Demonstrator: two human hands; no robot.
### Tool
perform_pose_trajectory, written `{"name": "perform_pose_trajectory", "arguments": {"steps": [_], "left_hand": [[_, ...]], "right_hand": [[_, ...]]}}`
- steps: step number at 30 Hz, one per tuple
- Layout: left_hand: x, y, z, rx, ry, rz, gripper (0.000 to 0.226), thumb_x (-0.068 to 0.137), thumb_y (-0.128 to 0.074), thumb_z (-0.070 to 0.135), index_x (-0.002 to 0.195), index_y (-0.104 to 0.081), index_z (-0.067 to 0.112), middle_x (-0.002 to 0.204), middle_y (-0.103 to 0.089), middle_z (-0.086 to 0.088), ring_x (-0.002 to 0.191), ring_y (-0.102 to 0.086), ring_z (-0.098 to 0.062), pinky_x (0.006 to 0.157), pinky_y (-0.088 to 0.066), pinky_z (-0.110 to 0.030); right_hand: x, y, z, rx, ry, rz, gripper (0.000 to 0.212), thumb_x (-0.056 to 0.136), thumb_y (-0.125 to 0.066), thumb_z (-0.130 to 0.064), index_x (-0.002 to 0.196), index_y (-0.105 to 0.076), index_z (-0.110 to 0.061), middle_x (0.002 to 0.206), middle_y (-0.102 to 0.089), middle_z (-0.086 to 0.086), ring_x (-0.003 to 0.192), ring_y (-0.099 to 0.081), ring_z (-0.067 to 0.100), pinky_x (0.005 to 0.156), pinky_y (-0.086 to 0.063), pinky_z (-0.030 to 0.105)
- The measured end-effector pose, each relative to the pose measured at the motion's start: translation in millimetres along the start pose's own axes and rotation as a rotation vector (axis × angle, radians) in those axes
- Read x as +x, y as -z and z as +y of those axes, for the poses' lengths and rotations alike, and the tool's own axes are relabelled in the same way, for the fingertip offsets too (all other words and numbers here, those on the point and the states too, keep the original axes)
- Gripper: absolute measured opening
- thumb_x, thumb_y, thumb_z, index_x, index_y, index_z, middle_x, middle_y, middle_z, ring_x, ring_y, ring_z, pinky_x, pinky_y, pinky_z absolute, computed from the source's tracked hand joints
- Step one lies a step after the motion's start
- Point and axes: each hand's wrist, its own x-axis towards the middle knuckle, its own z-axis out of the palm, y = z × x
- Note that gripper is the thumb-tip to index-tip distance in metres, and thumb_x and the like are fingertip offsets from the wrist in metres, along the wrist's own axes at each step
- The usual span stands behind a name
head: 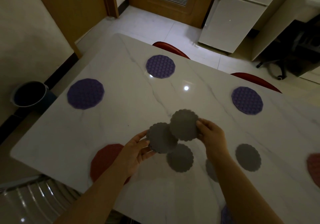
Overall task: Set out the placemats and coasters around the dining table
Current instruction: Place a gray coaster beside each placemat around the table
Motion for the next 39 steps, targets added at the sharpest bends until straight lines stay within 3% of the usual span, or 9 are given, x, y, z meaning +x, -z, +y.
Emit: {"name": "perform_pose_trajectory", "arguments": {"steps": [5, 7, 11, 15, 23, 30, 32, 35, 39], "left_hand": [[-1.0, -10.5, -3.7, 0.016, 0.011, -0.031, 0.03, 0.085, -0.06, 0.003, 0.113, -0.063, 0.015, 0.098, -0.076, -0.01, 0.082, -0.074, -0.024, 0.063, -0.06, -0.032], [-1.2, -12.5, -7.0, 0.026, 0.023, -0.032, 0.031, 0.085, -0.061, 0.005, 0.113, -0.064, 0.016, 0.101, -0.075, -0.012, 0.085, -0.073, -0.026, 0.065, -0.06, -0.032], [-2.1, -14.3, -14.0, 0.046, 0.03, -0.061, 0.031, 0.088, -0.058, 0.005, 0.115, -0.065, 0.017, 0.107, -0.074, -0.012, 0.091, -0.072, -0.027, 0.068, -0.06, -0.032], [-4.7, -18.3, -17.0, 0.103, 0.038, -0.079, 0.039, 0.075, -0.067, 0.016, 0.114, -0.067, 0.018, 0.108, -0.074, -0.011, 0.094, -0.072, -0.029, 0.07, -0.06, -0.032], [-5.8, -25.6, -25.0, 0.236, 0.036, -0.123, 0.028, 0.096, -0.052, 0.011, 0.121, -0.062, 0.019, 0.115, -0.072, -0.006, 0.104, -0.069, -0.027, 0.076, -0.058, -0.031], [-4.1, -18.2, -24.7, 0.182, 0.027, -0.084, 0.027, 0.095, -0.05, 0.007, 0.114, -0.066, 0.019, 0.111, -0.074, -0.004, 0.1, -0.07, -0.026, 0.072, -0.059, -0.03], [-4.1, -11.5, -22.2, 0.151, 0.022, -0.063, 0.027, 0.095, -0.05, 0.007, 0.115, -0.066, 0.018, 0.11, -0.074, -0.004, 0.099, -0.07, -0.025, 0.071, -0.059, -0.029], [-4.2, -2.2, -19.2, 0.108, 0.013, -0.011, 0.027, 0.094, -0.052, 0.007, 0.115, -0.065, 0.017, 0.108, -0.074, -0.004, 0.097, -0.071, -0.023, 0.068, -0.059, -0.029], [-7.2, 4.1, -16.2, 0.074, 0.012, 0.009, 0.026, 0.095, -0.051, 0.008, 0.114, -0.066, 0.018, 0.109, -0.074, -0.005, 0.097, -0.071, -0.022, 0.069, -0.059, -0.029]], "right_hand": [[-20.5, -26.5, 26.5, -0.159, -0.07, -0.057, 0.01, 0.087, -0.062, -0.018, 0.091, -0.069, -0.024, 0.092, -0.071, -0.002, 0.087, -0.067, 0.017, 0.083, -0.055, 0.036], [-23.6, -28.1, 32.3, -0.25, -0.043, -0.025, 0.012, 0.088, -0.061, -0.021, 0.093, -0.068, -0.029, 0.091, -0.069, -0.009, 0.085, -0.063, 0.01, 0.085, -0.054, 0.034], [-31.9, -28.0, 36.7, -0.377, 0.01, 0.001, 0.024, 0.09, -0.058, -0.02, 0.111, -0.067, -0.018, 0.106, -0.069, 0.001, 0.089, -0.06, 0.013, 0.086, -0.051, 0.031], [-35.4, -24.5, 38.2, -0.444, 0.021, 0.058, 0.028, 0.092, -0.054, -0.019, 0.118, -0.064, -0.014, 0.115, -0.067, 0.005, 0.099, -0.061, 0.02, 0.091, -0.049, 0.032], [-41.5, -22.5, 43.7, -0.548, 0.04, 0.062, 0.037, 0.094, -0.05, -0.024, 0.128, -0.056, -0.015, 0.125, -0.063, 0.008, 0.112, -0.059, 0.026, 0.1, -0.046, 0.042], [-33.7, -4.8, 50.6, -0.505, 0.047, -0.009, 0.043, 0.093, -0.052, -0.03, 0.134, -0.049, -0.017, 0.128, -0.061, 0.004, 0.113, -0.058, 0.019, 0.097, -0.044, 0.031], [-27.9, 7.5, 57.7, -0.694, 0.086, -0.057, 0.044, 0.093, -0.052, -0.032, 0.134, -0.046, -0.016, 0.129, -0.059, 0.004, 0.116, -0.056, 0.022, 0.098, -0.043, 0.032], [-26.1, 15.3, 72.3, -1.06, 0.151, -0.26, 0.058, 0.088, -0.055, -0.036, 0.14, -0.037, -0.018, 0.138, -0.05, 0.004, 0.128, -0.042, 0.027, 0.106, -0.035, 0.037], [-32.3, 7.0, 91.6, -1.241, 0.214, -0.366, 0.074, 0.084, -0.058, -0.044, 0.146, -0.023, -0.022, 0.152, -0.03, -0.001, 0.135, -0.029, 0.024, 0.112, -0.026, 0.037]]}}
